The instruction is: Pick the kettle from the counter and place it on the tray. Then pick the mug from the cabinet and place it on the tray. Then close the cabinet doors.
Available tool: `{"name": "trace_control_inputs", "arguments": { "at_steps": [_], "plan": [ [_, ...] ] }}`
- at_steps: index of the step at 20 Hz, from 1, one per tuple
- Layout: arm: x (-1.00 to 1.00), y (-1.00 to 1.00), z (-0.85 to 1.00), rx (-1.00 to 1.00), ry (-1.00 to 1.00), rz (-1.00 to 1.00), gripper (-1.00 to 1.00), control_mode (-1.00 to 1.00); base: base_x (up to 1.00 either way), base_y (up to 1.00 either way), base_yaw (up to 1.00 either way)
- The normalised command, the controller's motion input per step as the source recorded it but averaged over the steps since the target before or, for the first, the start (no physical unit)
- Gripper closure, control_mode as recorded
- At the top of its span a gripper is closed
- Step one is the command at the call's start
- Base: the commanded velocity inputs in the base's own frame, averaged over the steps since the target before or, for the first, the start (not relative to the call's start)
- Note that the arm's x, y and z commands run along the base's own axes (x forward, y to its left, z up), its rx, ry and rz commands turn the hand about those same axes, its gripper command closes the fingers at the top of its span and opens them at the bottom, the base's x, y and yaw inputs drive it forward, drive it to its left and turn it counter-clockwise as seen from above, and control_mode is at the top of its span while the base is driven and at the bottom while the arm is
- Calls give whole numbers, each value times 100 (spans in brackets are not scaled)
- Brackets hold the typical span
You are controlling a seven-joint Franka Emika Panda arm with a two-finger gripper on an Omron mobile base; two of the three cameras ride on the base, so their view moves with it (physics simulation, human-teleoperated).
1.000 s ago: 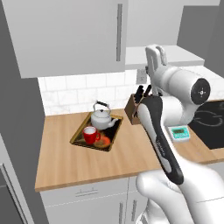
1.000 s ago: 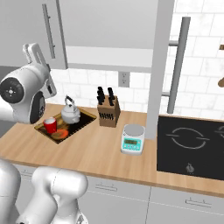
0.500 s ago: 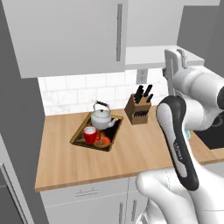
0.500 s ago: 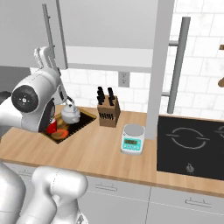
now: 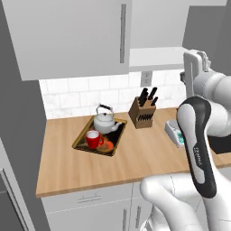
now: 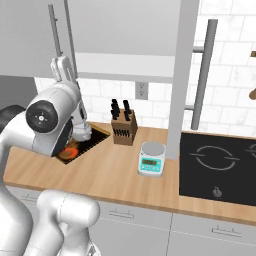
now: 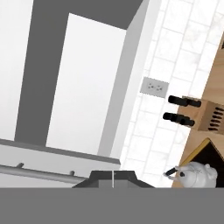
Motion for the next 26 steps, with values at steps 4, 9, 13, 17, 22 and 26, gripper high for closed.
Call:
{"name": "trace_control_inputs", "arguments": {
  "at_steps": [4,9,13,17,22,26],
  "plan": [
    [-27,-24,0,0,1,0,100,-100,0,0,0],
    [-33,-26,0,0,2,0,100,-100,0,0,0],
    [-23,-33,-1,0,2,0,100,-100,0,0,0],
    [-18,-34,-4,0,1,0,100,-100,0,0,0],
    [-45,-31,-1,0,1,-1,100,-100,0,0,0],
    [-49,-31,-5,0,0,-3,100,-100,0,0,0]
  ]
}}
